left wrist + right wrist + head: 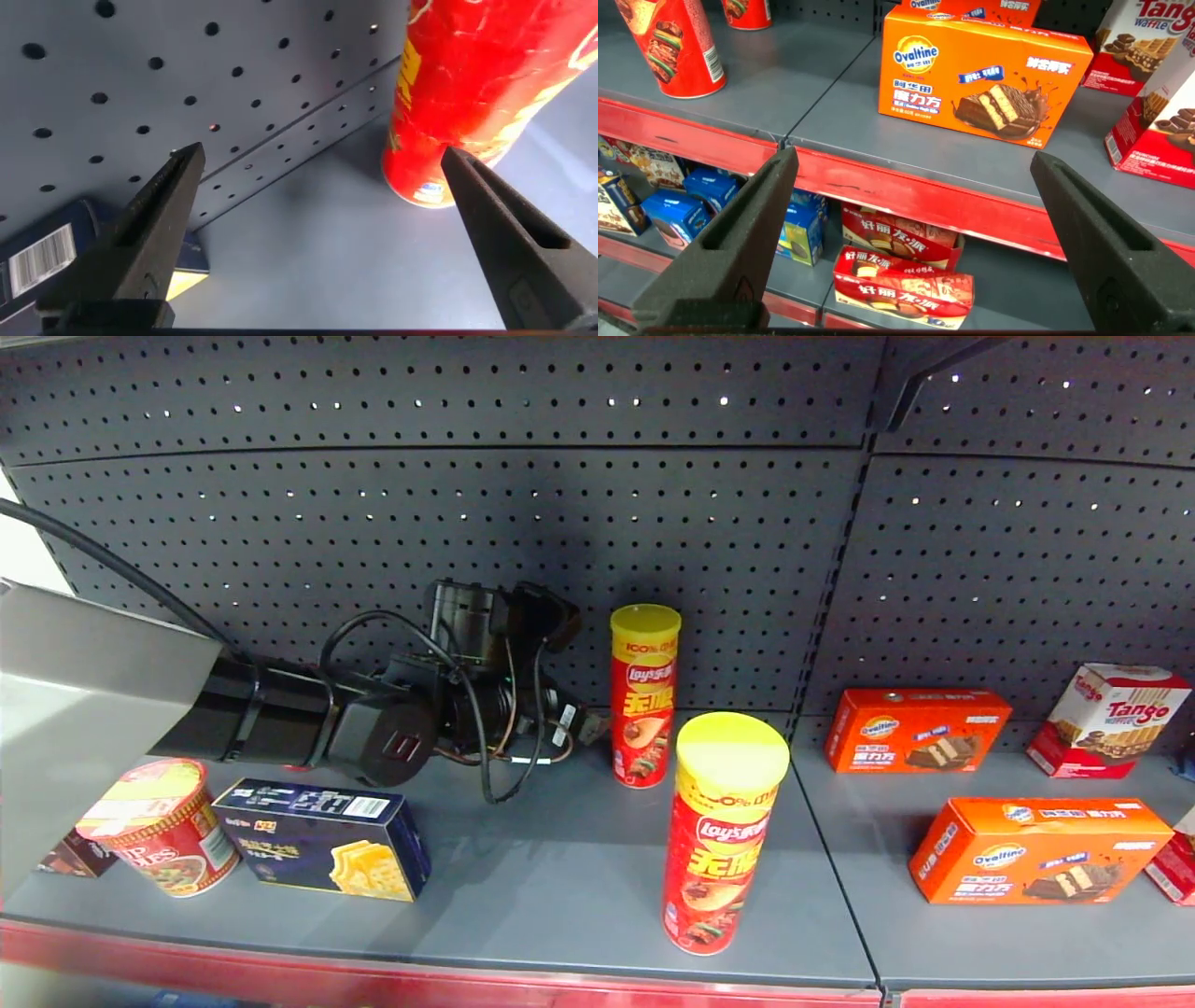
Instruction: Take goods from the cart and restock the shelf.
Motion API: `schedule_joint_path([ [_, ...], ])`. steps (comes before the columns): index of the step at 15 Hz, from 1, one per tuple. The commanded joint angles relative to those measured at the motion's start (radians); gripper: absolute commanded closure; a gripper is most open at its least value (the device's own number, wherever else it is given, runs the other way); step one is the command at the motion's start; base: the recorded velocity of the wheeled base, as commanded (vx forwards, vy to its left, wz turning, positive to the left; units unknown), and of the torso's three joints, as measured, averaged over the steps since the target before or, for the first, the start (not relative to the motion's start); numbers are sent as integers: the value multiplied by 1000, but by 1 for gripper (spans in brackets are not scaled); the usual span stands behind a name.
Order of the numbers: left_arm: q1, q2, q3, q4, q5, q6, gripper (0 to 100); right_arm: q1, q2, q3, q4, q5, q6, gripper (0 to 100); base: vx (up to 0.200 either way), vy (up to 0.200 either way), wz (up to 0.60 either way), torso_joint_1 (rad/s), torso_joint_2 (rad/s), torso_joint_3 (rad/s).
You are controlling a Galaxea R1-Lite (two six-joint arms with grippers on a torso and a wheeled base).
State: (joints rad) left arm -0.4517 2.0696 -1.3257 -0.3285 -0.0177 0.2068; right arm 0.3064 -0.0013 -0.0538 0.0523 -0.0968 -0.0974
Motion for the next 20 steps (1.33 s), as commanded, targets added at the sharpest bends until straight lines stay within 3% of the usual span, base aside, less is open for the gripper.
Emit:
schedule_joint_path([
  [1, 1, 3, -1, 0, 8, -1, 0, 0, 1, 0, 0, 0, -1, 0, 0, 0, 0, 0, 0, 0],
  [5, -1, 4, -15, -1, 27, -46, 0, 0, 1, 0, 0, 0, -2, 0, 0, 0, 0, 0, 0, 0],
  [14, 1, 27, -38, -17, 64, -52, 0, 0, 1, 0, 0, 0, -2, 0, 0, 0, 0, 0, 0, 0],
  [17, 2, -3, 16, -41, 91, -79, 0, 0, 1, 0, 0, 0, -4, 0, 0, 0, 0, 0, 0, 0],
  [20, -1, -117, 92, -43, 97, -81, 0, 0, 1, 0, 0, 9, -5, 0, 0, 0, 0, 0, 0, 0],
])
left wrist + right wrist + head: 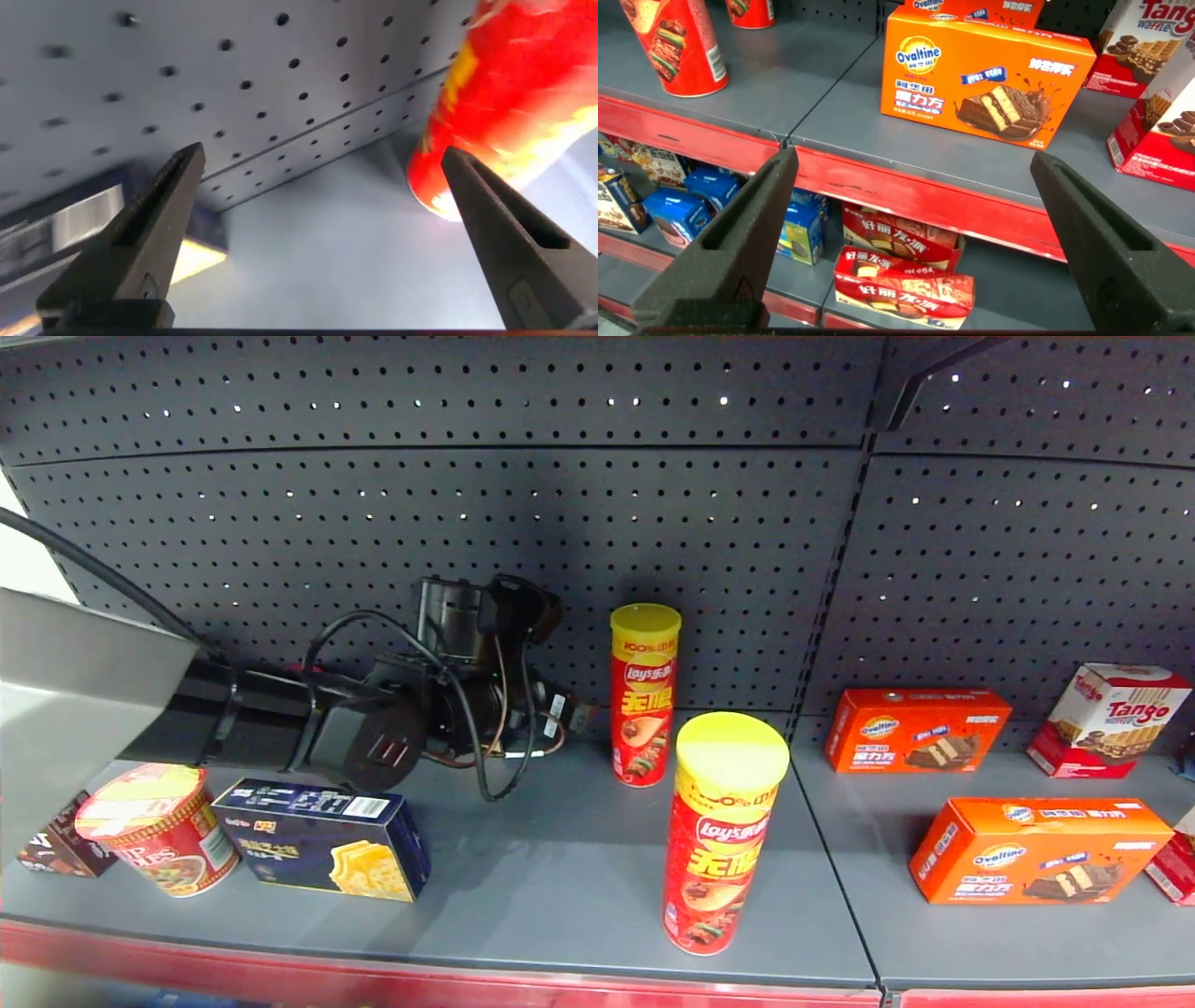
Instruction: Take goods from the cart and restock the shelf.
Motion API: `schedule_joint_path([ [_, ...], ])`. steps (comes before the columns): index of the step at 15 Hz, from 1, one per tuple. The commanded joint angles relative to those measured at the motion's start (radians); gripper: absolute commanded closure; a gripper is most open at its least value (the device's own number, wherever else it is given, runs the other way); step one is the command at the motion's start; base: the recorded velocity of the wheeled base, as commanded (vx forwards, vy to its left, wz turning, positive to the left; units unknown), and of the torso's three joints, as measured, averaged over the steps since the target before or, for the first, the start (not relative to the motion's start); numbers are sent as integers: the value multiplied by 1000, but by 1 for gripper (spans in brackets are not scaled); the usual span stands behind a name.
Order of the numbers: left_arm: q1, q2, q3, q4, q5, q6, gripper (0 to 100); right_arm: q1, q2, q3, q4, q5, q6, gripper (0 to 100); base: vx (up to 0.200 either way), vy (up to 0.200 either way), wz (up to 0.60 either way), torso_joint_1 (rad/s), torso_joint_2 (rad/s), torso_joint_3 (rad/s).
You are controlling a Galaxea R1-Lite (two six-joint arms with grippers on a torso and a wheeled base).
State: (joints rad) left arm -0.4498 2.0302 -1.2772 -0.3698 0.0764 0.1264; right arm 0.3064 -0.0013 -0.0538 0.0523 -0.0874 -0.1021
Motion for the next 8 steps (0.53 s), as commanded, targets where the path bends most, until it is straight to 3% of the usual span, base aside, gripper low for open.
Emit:
schedule_joint_path([
  [1, -4, -119, 75, -1, 3, 4, 0, 0, 1, 0, 0, 2, -1, 0, 0, 0, 0, 0, 0, 0],
  [3, -9, -182, 124, 0, 3, 7, 0, 0, 1, 0, 0, 5, -2, 0, 0, 0, 0, 0, 0, 0],
  [7, -10, -427, 318, 0, 26, 35, 0, -1, 1, -6, 11, -12, -8, 0, 0, 0, 0, 0, 0, 0],
  [8, -6, -513, 389, 0, 33, 38, 0, -1, 1, -15, 21, -95, -16, 0, 0, 0, 0, 0, 0, 0],
])
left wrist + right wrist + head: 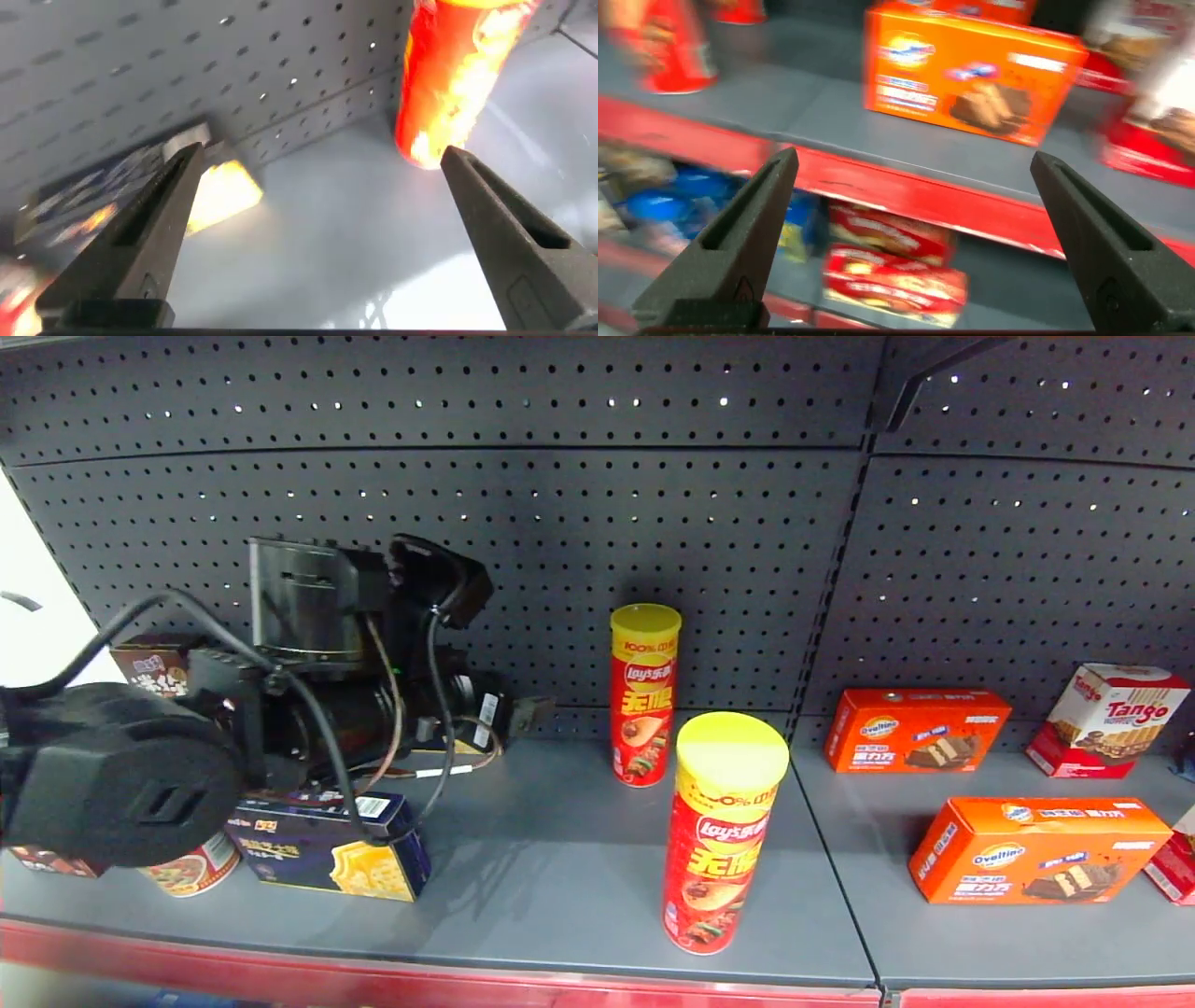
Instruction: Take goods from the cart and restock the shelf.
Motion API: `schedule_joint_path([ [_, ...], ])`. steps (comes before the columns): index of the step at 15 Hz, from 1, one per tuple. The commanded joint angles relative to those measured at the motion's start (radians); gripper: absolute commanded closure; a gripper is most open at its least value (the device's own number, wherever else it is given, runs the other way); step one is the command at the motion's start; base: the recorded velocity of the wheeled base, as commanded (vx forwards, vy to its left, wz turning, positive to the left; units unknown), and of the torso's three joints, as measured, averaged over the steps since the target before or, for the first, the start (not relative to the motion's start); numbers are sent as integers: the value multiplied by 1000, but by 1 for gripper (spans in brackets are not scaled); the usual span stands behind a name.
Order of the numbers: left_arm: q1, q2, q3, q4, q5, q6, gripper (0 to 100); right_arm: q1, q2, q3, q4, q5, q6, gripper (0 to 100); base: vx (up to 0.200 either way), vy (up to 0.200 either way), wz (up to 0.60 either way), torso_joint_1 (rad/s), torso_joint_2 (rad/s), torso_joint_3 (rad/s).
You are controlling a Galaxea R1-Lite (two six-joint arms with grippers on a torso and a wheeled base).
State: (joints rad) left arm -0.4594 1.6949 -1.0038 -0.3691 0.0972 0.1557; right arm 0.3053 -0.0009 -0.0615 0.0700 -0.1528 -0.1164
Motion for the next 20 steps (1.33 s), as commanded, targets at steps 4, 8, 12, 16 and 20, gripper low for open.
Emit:
schedule_joint_path([
  [4, 8, -365, 252, 13, 29, 11, 0, 51, 325, -324, 109, 19, -45, 0, 0, 0, 0, 0, 0, 0],
  [8, 8, -432, 389, 1, 38, 11, 0, 92, 733, -551, 37, 67, -25, 0, 0, 0, 0, 0, 0, 0],
  [12, 10, -420, 379, -2, 38, 11, 0, 242, 1042, -578, -161, 19, 9, 0, 0, 0, 0, 0, 0, 0],
  [16, 10, -417, 379, -1, 36, 10, 0, 322, 1271, -643, -196, -68, 9, 0, 0, 0, 0, 0, 0, 0],
  [20, 5, -411, 379, 3, 33, 13, 0, 360, 1426, -652, -254, -73, 9, 0, 0, 0, 0, 0, 0, 0],
])
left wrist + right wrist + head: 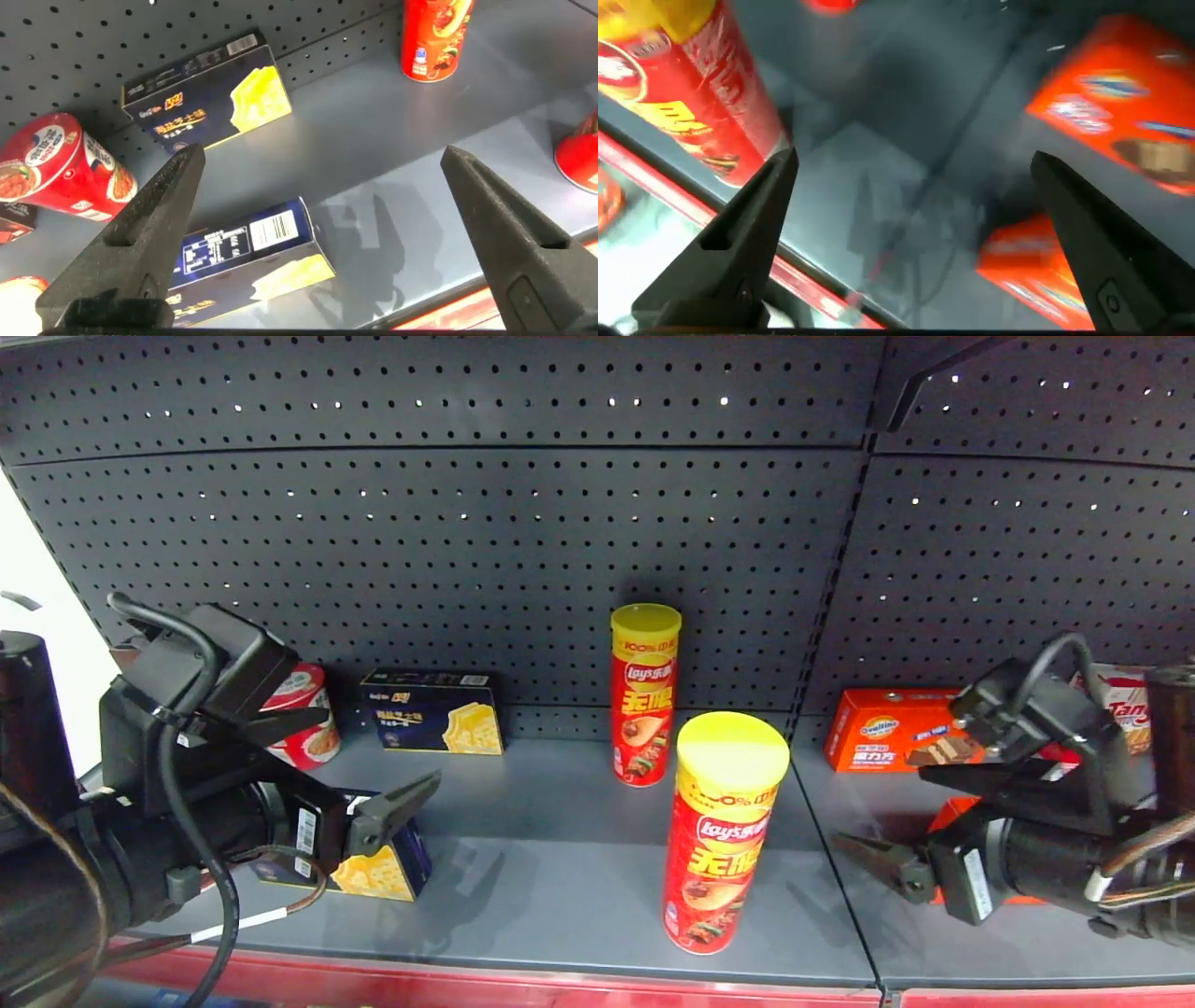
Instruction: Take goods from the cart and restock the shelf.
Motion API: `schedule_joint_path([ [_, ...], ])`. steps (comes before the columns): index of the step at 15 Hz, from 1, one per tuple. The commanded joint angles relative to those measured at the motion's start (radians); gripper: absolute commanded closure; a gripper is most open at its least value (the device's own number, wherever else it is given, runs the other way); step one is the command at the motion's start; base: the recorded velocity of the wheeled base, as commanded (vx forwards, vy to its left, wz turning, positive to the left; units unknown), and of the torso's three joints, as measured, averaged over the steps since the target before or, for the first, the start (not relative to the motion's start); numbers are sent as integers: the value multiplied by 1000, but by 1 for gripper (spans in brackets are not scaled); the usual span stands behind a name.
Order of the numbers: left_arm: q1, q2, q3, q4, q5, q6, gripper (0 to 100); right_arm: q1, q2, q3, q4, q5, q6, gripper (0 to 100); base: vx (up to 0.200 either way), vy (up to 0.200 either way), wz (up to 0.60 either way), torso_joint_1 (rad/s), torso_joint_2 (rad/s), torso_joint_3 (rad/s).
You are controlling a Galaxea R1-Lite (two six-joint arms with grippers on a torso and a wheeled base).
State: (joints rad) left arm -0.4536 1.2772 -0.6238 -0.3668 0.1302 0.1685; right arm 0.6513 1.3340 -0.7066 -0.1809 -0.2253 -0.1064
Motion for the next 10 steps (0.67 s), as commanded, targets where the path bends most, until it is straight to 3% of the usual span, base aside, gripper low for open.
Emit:
schedule_joint_path([
  [1, 1, 25, -4, -3, 0, -1, 0, 30, 146, -5, -9, -20, 4, 0, 0, 0, 0, 0, 0, 0],
  [10, 3, 67, 3, -4, -6, 0, 0, 71, 203, 16, -85, -106, 116, 0, 0, 0, 0, 0, 0, 0],
])
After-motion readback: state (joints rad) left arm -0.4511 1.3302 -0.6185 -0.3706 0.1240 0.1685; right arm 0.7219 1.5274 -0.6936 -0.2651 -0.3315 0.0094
